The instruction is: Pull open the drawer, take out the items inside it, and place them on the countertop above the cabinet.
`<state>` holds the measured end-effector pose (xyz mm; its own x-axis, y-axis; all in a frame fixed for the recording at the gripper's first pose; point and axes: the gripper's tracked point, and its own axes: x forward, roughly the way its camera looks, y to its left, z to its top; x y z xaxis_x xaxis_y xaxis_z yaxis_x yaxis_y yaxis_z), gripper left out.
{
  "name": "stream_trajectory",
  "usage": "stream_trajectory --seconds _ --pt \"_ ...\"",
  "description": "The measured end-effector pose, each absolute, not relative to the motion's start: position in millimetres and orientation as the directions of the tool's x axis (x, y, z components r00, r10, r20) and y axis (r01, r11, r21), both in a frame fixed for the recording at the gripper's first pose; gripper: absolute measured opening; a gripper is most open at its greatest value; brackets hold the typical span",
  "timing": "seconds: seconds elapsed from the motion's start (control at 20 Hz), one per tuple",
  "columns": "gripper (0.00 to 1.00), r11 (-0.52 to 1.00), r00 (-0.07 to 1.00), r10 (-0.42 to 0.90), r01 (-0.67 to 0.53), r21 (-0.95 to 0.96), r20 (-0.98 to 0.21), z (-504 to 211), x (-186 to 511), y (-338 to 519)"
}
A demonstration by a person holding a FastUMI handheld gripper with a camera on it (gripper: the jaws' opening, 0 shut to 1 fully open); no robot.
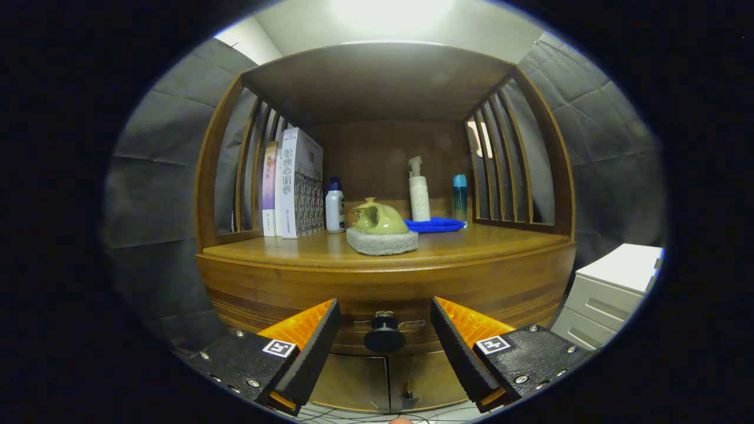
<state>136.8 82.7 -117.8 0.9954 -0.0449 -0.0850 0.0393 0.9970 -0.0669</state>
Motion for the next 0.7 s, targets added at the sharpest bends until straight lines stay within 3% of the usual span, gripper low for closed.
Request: stream_trajectory --seconds 0.7 --pt "0.95 1.000 1.000 -0.006 0.006 -0.030 -0.021 -11 30 31"
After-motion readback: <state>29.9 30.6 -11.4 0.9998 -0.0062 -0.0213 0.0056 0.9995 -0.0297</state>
